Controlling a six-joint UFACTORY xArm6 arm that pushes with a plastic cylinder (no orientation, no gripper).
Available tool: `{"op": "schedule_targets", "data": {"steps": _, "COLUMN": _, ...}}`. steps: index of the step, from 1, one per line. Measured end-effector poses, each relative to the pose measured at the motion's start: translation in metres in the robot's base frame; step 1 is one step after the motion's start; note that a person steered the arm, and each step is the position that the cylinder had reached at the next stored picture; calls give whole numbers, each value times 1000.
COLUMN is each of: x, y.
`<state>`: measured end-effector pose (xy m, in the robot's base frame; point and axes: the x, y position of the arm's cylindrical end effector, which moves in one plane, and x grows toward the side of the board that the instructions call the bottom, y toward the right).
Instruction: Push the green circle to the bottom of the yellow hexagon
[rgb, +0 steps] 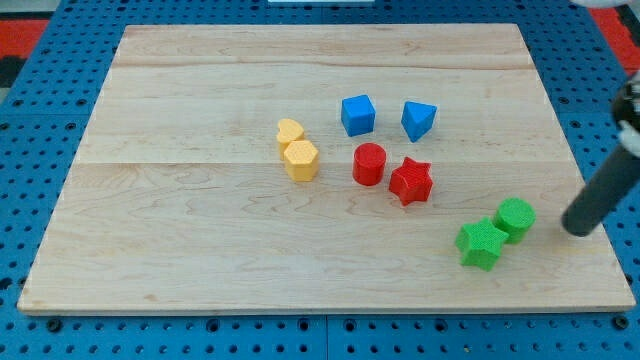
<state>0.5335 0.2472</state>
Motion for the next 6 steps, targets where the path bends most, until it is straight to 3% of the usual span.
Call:
{"op": "schedule_targets", "data": {"steps": 1, "x": 16, "y": -2}}
{"op": "schedule_targets", "data": {"steps": 3, "x": -13, "y": -30}}
{"op": "schedule_targets", "data": {"steps": 4, "x": -2, "y": -85}}
{"op": "schedule_targets", "data": {"steps": 6, "x": -14, "y": -138}}
